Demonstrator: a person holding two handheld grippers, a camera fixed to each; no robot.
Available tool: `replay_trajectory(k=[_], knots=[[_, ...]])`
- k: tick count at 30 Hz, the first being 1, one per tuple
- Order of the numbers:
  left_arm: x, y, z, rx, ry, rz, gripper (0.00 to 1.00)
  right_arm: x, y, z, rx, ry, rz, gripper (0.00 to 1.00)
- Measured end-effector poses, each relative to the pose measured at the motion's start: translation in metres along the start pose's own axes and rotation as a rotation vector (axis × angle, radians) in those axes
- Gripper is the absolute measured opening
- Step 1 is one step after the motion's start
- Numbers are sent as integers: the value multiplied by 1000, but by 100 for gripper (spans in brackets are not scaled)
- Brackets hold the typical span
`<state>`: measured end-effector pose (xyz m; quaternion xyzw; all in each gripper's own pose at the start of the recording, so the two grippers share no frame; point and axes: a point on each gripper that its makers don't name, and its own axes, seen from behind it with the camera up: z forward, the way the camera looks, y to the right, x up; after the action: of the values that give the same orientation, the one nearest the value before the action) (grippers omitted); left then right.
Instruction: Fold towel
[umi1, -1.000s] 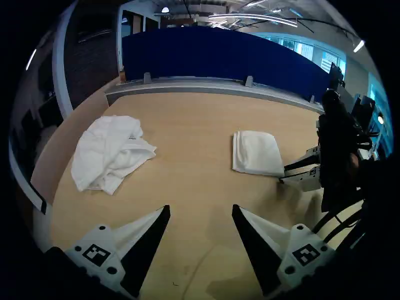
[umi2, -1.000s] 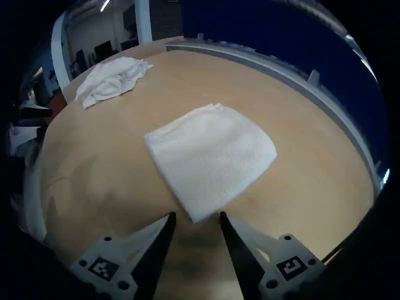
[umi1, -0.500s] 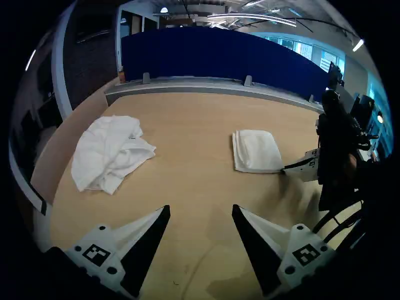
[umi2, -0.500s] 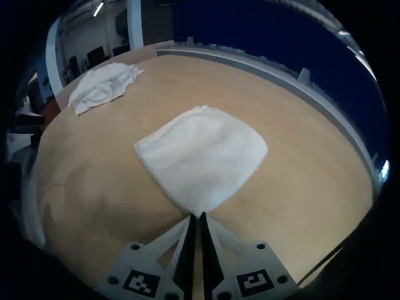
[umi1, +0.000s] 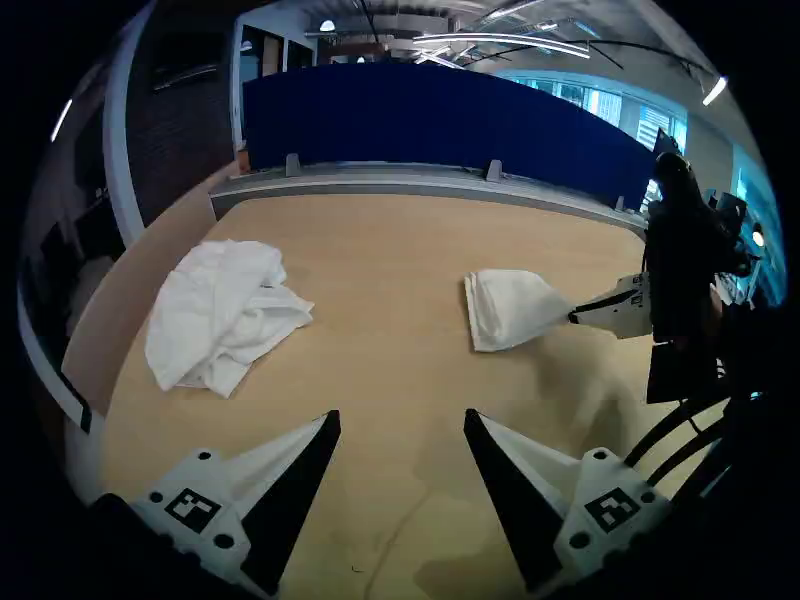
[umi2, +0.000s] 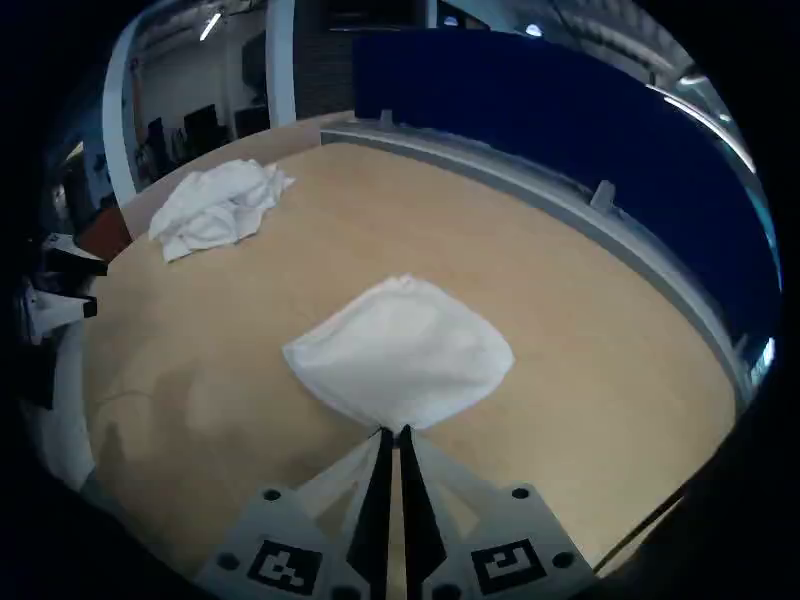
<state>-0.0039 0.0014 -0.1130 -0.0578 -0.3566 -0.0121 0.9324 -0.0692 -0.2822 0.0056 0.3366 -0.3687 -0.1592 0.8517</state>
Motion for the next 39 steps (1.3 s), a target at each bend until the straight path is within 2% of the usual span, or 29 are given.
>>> replay_trajectory(k=[8, 15, 23, 27, 35, 39], knots=[[21, 1, -4, -20, 47, 4, 92, 70, 9, -34, -24, 102, -73, 5], [38, 4, -9, -43, 85, 16, 92, 111, 22, -67, -54, 162, -118, 5], [43, 7, -9, -68, 101, 19, 92, 117, 34, -93, -97, 167, -134, 5], [44, 14, -11, -96, 100, 25, 92, 114, 37, -101, -111, 166, -126, 5], [43, 12, -8, -113, 97, 36, 92, 115, 46, -118, -130, 173, -101, 5], [44, 16, -7, -138, 93, 47, 92, 114, 53, -128, -140, 170, -94, 5]])
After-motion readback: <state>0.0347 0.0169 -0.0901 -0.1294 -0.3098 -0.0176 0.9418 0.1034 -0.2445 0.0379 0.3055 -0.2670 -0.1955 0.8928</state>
